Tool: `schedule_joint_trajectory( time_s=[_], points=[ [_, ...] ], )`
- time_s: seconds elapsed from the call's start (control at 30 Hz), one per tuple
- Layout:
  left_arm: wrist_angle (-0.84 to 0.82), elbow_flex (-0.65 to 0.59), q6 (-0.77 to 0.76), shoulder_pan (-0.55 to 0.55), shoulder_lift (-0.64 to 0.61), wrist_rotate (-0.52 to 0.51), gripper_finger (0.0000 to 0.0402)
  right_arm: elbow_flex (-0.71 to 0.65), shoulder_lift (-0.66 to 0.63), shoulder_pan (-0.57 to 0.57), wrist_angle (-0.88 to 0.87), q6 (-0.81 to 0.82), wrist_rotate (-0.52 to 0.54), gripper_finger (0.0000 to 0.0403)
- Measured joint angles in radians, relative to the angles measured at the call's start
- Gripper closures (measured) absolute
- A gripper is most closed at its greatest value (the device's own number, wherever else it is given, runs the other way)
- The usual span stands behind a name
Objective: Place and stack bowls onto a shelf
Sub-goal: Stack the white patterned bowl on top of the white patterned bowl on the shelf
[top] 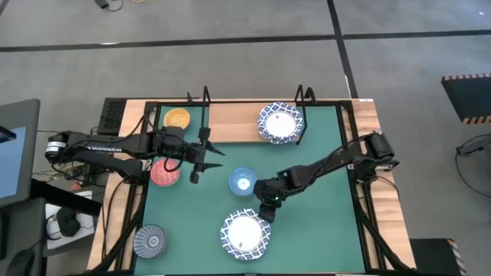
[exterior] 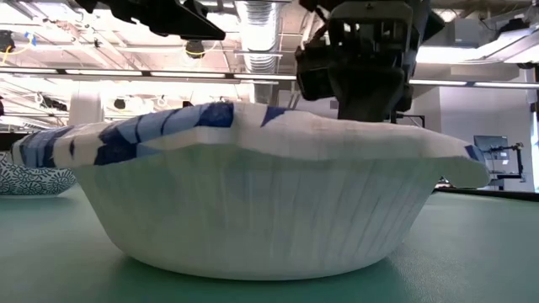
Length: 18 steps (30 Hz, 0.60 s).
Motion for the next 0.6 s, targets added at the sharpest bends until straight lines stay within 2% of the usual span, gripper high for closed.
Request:
schedule_joint_trajectory(
  time_s=[0.1,0.27,0.47,0.6],
  points=[
    [-0.004,0.0,-0.023,-0.007,0.0,0.0,0.0225,0.0,0.018,0.0,0.026,-0.001,-0.048,0.0171],
    [-0.008,0.0,-0.043,-0.007,0.0,-0.018,0.0215,0.0,0.018,0.0,0.03,-0.003,-0.07,0.0178],
    [-0.008,0.0,-0.051,-0.007,0.0,-0.091,0.0214,0.0,-0.044,-0.007,0.021,-0.003,-0.077,0.018],
    [-0.013,0.0,-0.051,-0.007,0.0,-0.096,0.0214,0.002,-0.067,0.003,0.047,-0.004,-0.076,0.018]
  ],
)
